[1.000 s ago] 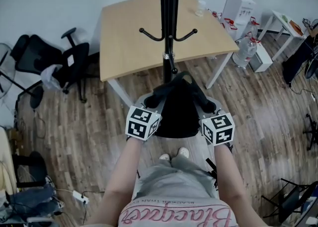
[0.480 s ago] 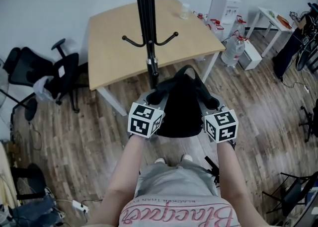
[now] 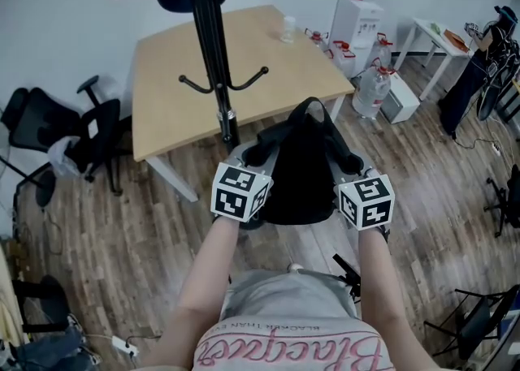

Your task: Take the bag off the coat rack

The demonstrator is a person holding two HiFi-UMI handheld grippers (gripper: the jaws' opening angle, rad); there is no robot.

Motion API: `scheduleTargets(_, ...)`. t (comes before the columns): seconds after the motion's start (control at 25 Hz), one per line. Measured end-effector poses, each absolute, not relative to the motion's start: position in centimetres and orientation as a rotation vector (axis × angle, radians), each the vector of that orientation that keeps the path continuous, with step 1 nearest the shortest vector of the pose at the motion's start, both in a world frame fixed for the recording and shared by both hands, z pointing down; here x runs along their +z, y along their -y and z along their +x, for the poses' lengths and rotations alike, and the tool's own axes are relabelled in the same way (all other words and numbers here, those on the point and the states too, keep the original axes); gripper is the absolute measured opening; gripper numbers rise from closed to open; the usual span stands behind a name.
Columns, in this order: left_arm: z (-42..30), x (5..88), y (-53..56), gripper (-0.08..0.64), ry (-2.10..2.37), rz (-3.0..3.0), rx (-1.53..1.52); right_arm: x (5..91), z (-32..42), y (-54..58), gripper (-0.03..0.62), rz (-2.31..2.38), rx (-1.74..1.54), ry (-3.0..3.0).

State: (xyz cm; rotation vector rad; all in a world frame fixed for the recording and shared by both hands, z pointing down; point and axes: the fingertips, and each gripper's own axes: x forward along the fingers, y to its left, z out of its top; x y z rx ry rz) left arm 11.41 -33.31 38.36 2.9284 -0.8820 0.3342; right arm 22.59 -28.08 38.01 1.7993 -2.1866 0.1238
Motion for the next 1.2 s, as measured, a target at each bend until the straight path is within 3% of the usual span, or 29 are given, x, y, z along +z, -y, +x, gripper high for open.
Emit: scheduleTargets(1.2, 18.6, 30.6, 34.6, 0.063, 0.828, 3.096, 0.201, 31.0, 29.2, 28.4, 0.064, 2.004, -0.07, 2.125)
